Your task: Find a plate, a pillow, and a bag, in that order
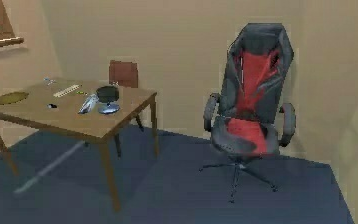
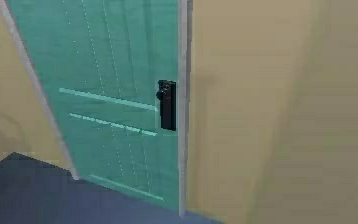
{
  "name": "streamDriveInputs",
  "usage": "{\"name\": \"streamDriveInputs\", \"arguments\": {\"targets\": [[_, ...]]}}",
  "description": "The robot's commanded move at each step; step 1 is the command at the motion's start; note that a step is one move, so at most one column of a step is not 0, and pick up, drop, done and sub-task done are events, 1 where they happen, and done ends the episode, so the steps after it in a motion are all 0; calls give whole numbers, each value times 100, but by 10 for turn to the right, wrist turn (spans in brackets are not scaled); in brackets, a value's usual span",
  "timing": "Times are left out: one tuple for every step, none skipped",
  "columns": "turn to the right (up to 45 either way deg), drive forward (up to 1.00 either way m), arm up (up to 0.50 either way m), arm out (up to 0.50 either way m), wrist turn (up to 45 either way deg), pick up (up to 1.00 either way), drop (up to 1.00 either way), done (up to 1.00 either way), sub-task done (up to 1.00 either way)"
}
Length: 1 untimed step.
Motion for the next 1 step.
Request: {"name": "streamDriveInputs", "arguments": {"targets": [[-450,0,0,0,0,0,0,0,0]]}}
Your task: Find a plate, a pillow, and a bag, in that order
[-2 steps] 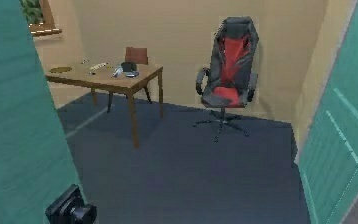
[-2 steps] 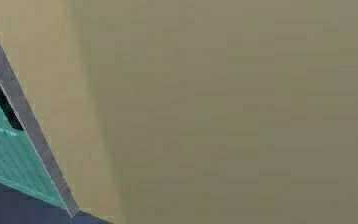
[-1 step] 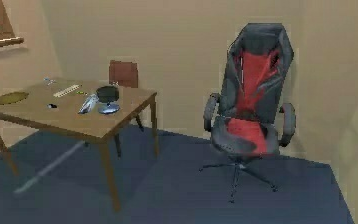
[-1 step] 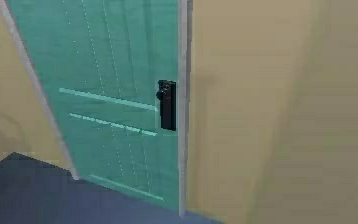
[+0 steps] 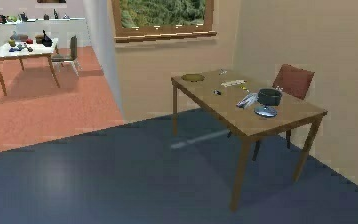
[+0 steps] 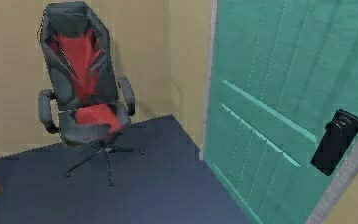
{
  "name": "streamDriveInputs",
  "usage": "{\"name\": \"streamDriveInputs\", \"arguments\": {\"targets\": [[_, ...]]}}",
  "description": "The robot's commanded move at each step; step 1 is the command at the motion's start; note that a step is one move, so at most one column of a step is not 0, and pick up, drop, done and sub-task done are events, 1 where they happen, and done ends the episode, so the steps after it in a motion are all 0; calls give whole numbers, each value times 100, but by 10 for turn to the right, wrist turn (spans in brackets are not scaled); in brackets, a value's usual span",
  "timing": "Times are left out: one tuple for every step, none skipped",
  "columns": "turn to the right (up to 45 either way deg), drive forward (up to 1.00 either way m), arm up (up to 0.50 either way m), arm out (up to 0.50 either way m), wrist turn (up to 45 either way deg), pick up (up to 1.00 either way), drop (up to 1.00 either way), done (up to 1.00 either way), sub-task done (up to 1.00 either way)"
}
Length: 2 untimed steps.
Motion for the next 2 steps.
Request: {"name": "streamDriveInputs", "arguments": {"targets": [[-210,0,0,0,0,0,0,0,0],[0,45,0,0,0,0,0,0,0]]}}
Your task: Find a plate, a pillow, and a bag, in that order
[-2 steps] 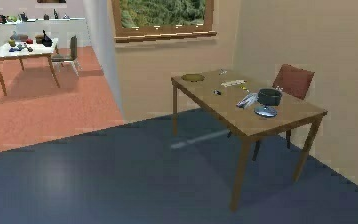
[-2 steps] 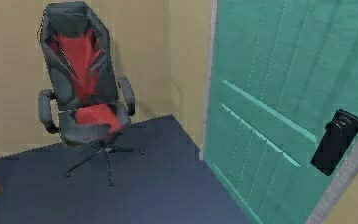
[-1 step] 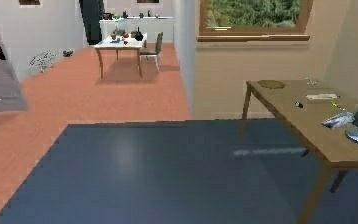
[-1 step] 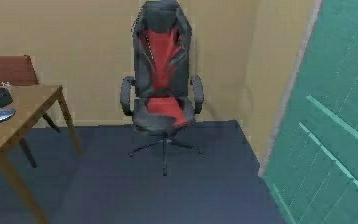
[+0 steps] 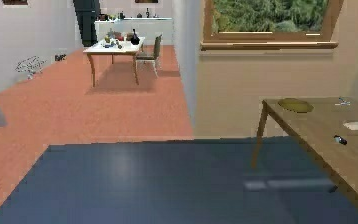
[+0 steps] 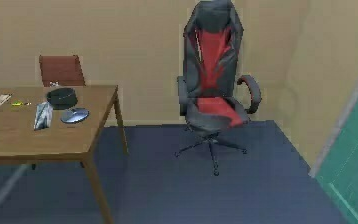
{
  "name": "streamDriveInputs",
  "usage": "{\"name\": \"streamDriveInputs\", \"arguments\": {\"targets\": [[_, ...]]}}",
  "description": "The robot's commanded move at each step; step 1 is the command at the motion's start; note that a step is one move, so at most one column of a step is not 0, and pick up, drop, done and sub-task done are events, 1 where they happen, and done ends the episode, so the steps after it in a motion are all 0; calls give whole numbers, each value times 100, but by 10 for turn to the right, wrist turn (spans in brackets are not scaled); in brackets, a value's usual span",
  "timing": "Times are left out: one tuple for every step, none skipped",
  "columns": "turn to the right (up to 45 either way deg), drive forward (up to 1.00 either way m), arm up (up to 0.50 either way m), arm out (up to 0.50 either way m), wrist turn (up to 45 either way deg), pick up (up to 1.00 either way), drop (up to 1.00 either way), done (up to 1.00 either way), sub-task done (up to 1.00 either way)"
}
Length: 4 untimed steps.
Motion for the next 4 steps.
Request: {"name": "streamDriveInputs", "arguments": {"targets": [[-450,0,0,0,0,0,0,0,0],[-210,0,0,0,0,0,0,0,0],[0,30,0,0,0,0,0,0,0],[60,0,0,0,0,0,0,0,0]]}}
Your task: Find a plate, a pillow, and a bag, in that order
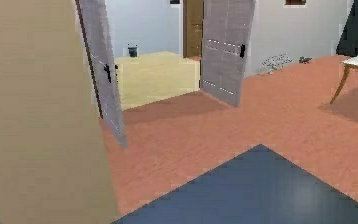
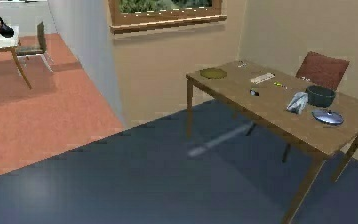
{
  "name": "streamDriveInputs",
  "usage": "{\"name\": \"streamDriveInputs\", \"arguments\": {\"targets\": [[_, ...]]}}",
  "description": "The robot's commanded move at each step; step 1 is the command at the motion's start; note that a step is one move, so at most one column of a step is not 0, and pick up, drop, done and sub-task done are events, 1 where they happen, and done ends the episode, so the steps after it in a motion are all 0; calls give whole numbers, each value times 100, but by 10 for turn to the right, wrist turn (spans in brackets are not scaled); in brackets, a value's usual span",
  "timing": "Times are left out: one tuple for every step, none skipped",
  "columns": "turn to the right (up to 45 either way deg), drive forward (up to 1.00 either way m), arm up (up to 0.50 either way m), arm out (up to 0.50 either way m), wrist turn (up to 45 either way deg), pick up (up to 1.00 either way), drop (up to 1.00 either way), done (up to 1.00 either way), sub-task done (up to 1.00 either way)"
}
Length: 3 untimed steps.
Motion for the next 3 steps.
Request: {"name": "streamDriveInputs", "arguments": {"targets": [[0,100,0,0,0,0,0,0,0],[60,0,0,0,0,0,0,0,0],[30,0,0,0,0,0,0,0,0]]}}
